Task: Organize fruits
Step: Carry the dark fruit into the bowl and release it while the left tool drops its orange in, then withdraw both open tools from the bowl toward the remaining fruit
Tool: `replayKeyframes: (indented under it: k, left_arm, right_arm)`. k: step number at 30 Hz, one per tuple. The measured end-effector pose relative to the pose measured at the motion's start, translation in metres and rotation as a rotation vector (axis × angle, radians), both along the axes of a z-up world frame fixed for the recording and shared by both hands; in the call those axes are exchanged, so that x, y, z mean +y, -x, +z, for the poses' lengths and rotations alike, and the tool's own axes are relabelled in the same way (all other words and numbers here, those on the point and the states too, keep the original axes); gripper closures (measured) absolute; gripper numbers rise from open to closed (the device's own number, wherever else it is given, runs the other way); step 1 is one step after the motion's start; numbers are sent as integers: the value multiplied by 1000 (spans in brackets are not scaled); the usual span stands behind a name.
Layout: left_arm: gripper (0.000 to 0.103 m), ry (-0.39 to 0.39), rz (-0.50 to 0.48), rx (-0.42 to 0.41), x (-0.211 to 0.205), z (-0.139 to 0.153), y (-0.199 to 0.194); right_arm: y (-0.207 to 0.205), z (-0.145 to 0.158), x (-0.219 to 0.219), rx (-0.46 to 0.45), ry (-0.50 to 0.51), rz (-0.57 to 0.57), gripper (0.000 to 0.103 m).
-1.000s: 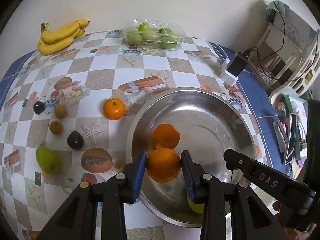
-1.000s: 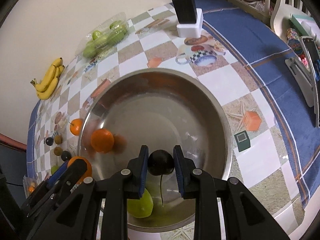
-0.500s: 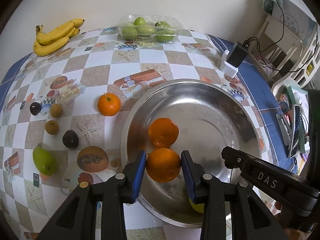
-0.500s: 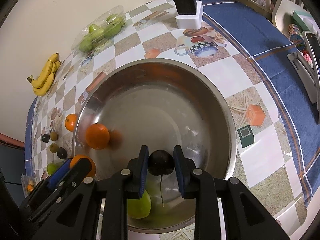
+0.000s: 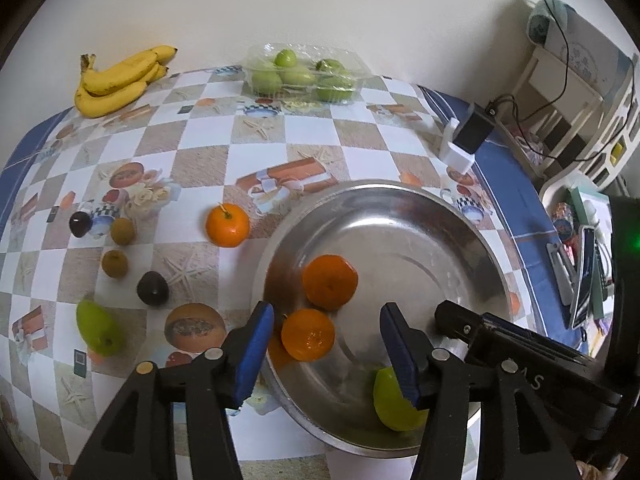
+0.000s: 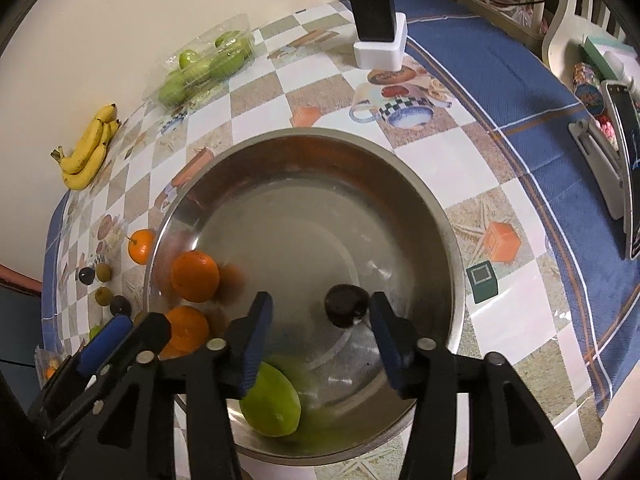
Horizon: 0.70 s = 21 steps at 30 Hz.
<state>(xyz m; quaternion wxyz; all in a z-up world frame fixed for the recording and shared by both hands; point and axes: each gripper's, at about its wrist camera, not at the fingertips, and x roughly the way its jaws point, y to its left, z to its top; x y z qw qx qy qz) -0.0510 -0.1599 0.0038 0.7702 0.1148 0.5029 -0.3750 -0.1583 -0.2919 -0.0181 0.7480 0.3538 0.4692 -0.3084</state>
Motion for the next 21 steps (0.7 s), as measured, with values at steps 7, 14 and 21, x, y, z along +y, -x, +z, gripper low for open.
replayKeyframes:
  k: [7,14,21]
  left_arm:
    - [36,-34,104,-20,13,6,-14]
    - [32,-131,287,-2,43,-4,-40]
    - [24,-144,392,40,67,-11,-58]
  right_arm:
    - [0,6,0,-8,18,-1,38]
    - [-3,5,3,8,18,17,38]
    - [-8,4,8,25,31,42,38]
